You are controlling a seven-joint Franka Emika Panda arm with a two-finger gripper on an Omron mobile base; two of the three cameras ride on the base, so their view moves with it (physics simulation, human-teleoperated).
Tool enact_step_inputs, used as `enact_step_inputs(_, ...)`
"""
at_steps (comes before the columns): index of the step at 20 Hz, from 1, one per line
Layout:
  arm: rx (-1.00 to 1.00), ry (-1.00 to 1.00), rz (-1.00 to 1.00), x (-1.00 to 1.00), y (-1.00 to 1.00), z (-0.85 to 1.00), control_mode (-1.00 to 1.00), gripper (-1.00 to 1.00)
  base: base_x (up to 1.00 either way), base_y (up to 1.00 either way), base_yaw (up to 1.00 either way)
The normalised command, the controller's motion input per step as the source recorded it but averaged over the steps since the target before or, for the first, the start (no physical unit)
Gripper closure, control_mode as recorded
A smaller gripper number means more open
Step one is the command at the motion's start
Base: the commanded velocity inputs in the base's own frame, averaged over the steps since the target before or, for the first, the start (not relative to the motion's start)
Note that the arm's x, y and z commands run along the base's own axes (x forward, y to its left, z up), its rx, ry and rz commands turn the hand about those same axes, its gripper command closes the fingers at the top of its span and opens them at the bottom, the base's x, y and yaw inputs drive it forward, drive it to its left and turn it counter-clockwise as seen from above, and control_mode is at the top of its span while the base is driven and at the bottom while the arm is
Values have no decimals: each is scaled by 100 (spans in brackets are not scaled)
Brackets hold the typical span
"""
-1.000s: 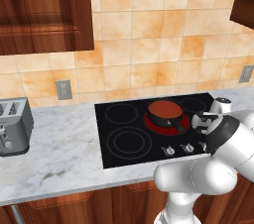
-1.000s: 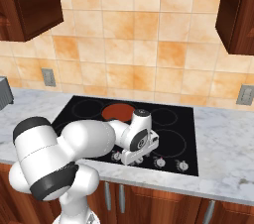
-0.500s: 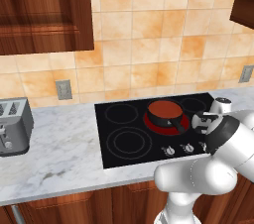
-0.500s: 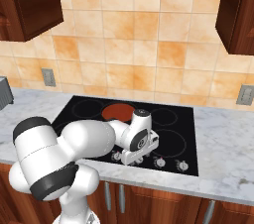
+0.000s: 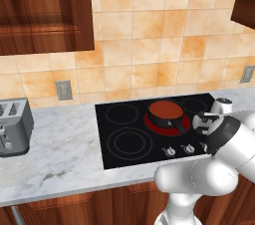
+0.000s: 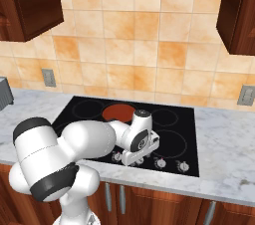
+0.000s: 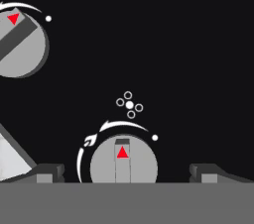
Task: Wait until the marinara sauce is simmered to a deep red color and then turn off the stove.
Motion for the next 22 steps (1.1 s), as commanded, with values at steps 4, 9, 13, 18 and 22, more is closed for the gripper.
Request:
enact_step_inputs(4, 0, 0, 0, 0, 0, 0, -100, -100, 0, 0, 0)
enact_step_inputs(9, 0, 0, 0, 0, 0, 0, -100, -100, 0, 0, 0)
enact_step_inputs(13, 0, 0, 0, 0, 0, 0, -100, -100, 0, 0, 0)
enact_step_inputs(18, 0, 0, 0, 0, 0, 0, -100, -100, 0, 0, 0)
enact_step_inputs(22, 0, 0, 0, 0, 0, 0, -100, -100, 0, 0, 0)
